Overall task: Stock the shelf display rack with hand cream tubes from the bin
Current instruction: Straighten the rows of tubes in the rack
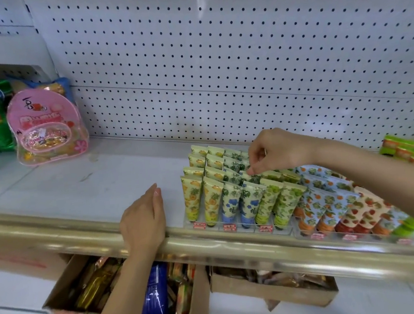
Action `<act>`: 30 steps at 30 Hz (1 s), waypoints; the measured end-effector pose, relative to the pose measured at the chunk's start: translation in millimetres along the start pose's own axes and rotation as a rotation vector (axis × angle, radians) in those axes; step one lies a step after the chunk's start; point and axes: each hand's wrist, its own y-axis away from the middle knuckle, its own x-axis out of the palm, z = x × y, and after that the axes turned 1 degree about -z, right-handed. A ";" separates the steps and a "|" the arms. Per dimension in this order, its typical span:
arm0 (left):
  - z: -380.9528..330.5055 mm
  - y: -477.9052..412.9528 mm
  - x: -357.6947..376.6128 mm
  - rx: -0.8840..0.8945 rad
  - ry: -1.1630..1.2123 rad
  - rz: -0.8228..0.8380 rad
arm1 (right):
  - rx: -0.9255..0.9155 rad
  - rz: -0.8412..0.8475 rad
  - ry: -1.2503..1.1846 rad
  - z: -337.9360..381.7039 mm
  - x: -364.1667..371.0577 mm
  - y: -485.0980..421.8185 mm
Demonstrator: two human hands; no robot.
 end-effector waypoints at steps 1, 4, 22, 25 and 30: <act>-0.4 0.3 -0.3 0.000 0.003 0.001 | 0.007 -0.005 -0.004 -0.1 1.7 -0.5; -1.2 1.6 -1.2 0.000 0.013 0.003 | 0.028 -0.020 -0.003 -0.2 5.2 -2.7; -3.5 1.2 -1.9 -0.011 -0.005 0.006 | 0.028 -0.007 -0.014 0.0 4.5 0.9; -3.4 1.2 -1.9 -0.010 -0.004 0.001 | 0.018 -0.007 -0.013 -0.2 4.1 1.6; -4.4 1.6 -2.4 -0.012 -0.002 -0.008 | 0.006 -0.004 -0.005 -1.1 4.4 -0.1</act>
